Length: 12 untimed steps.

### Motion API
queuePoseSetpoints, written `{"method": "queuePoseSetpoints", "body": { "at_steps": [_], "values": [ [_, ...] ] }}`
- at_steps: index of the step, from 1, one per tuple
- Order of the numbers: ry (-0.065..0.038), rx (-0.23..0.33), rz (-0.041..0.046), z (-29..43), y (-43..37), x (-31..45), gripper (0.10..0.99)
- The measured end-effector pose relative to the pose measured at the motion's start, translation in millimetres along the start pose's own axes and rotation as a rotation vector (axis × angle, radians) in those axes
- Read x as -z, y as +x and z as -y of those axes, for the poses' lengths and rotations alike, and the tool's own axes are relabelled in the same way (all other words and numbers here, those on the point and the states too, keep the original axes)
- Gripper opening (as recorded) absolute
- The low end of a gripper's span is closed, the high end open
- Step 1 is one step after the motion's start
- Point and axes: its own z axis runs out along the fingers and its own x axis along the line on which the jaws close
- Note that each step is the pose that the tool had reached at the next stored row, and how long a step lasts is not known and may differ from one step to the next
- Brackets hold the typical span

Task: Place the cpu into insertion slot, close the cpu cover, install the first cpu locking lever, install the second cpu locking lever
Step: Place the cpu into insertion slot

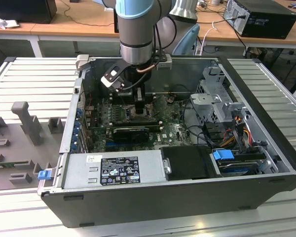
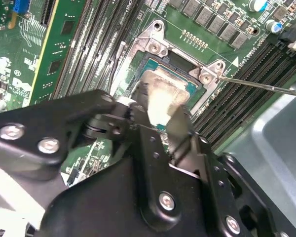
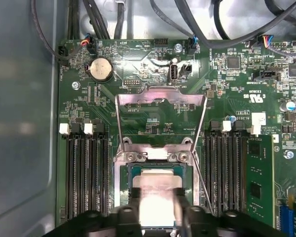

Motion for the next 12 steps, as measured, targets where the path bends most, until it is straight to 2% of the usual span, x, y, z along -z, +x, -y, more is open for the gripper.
{"method": "queuePoseSetpoints", "body": {
  "at_steps": [1, 3, 4, 12],
  "values": [
    [0.000, 0.000, 0.0000, -0.1, 0.0, 0.7, 0.400],
    [0.000, 0.000, 0.0001, -0.2, 0.0, 3.0, 0.161],
    [0.000, 0.000, 0.0001, -0.3, 0.0, 4.2, 0.102],
    [0.000, 0.000, 0.0000, -0.9, 0.0, 11.7, 0.106]
  ]
}}
